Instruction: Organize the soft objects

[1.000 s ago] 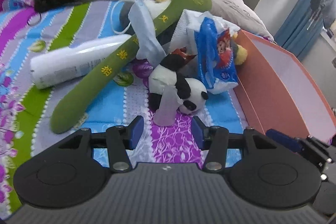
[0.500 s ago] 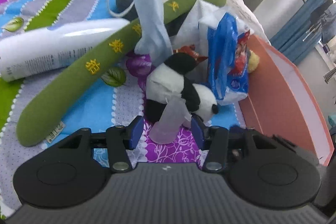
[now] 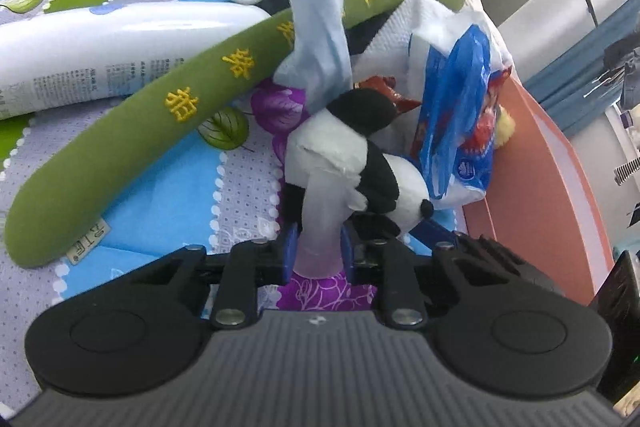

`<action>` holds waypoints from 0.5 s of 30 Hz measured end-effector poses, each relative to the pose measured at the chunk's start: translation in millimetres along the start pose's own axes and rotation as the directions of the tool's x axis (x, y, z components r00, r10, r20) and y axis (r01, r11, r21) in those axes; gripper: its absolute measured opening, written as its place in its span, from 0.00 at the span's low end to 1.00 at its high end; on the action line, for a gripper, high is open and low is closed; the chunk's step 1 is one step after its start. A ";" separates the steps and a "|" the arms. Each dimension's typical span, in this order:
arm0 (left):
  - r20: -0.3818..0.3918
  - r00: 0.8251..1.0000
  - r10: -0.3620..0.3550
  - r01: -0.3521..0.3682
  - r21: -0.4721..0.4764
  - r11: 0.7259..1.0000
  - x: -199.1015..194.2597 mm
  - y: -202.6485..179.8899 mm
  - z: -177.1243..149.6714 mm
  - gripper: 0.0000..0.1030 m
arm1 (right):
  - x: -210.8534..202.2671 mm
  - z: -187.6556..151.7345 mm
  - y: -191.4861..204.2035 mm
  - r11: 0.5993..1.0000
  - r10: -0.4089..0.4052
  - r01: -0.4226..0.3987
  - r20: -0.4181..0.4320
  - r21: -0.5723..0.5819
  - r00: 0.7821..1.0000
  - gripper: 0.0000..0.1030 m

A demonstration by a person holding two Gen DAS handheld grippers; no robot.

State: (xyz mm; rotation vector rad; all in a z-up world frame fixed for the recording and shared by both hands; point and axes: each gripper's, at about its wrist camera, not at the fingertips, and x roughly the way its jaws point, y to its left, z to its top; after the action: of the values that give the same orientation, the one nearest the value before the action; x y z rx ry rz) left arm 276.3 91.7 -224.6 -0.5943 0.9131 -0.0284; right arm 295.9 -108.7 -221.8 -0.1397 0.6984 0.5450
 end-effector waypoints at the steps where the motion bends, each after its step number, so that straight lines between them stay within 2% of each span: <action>1: 0.000 1.000 0.003 -0.003 0.003 1.000 -1.8 -0.5 -0.5 0.23 | -2.6 0.0 -0.4 1.000 0.000 0.000 -0.001 0.008 1.000 0.43; 11: 0.011 0.998 0.054 -0.054 0.000 0.999 -40.4 -5.0 -23.2 0.23 | -43.1 -8.4 12.0 0.999 -0.011 0.011 -0.019 -0.035 1.000 0.41; 13: 0.013 0.997 0.073 -0.073 -0.024 0.997 -48.7 -1.1 -30.2 0.22 | -51.7 -11.3 11.5 0.999 -0.027 0.026 -0.031 -0.036 0.999 0.41; 15: 0.007 0.998 0.056 -0.055 -0.060 0.997 -58.3 6.0 -37.9 0.22 | -61.1 -15.6 12.8 0.999 -0.036 0.035 -0.042 -0.029 0.998 0.41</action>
State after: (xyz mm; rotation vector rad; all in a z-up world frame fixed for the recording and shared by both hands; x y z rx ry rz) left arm 210.3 94.5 -202.3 -0.6242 0.9240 0.0519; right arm 241.6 -128.7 -193.7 -0.1901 0.7288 0.5192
